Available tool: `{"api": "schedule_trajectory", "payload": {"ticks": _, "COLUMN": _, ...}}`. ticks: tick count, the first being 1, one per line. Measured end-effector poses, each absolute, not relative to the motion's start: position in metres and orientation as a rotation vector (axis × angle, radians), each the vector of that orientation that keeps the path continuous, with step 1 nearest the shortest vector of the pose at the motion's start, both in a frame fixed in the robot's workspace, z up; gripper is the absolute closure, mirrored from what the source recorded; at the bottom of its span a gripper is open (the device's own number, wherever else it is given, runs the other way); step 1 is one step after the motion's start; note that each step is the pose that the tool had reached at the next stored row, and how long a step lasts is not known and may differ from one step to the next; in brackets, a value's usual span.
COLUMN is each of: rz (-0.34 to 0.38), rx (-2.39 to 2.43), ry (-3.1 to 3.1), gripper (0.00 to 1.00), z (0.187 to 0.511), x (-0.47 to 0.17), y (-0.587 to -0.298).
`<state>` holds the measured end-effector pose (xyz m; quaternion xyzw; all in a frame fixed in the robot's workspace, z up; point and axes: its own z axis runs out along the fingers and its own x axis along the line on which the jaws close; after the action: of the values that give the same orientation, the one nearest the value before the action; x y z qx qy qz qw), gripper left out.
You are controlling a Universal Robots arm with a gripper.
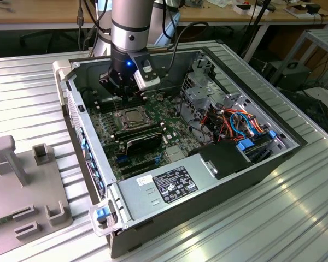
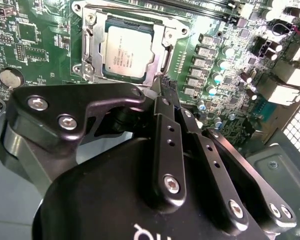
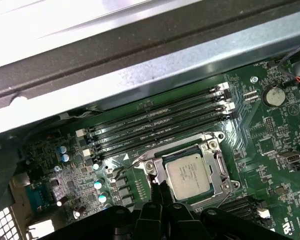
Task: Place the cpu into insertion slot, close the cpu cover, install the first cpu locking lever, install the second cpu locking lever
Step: 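Install the first cpu locking lever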
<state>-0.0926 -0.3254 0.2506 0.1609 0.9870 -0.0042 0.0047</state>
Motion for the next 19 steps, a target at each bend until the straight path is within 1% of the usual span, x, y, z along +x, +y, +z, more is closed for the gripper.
{"api": "schedule_trajectory", "payload": {"ticks": 19, "rz": -0.013, "rx": 0.484, "ry": 3.095, "gripper": 0.89, "z": 0.2506, "x": -0.0927, "y": -0.3254}}
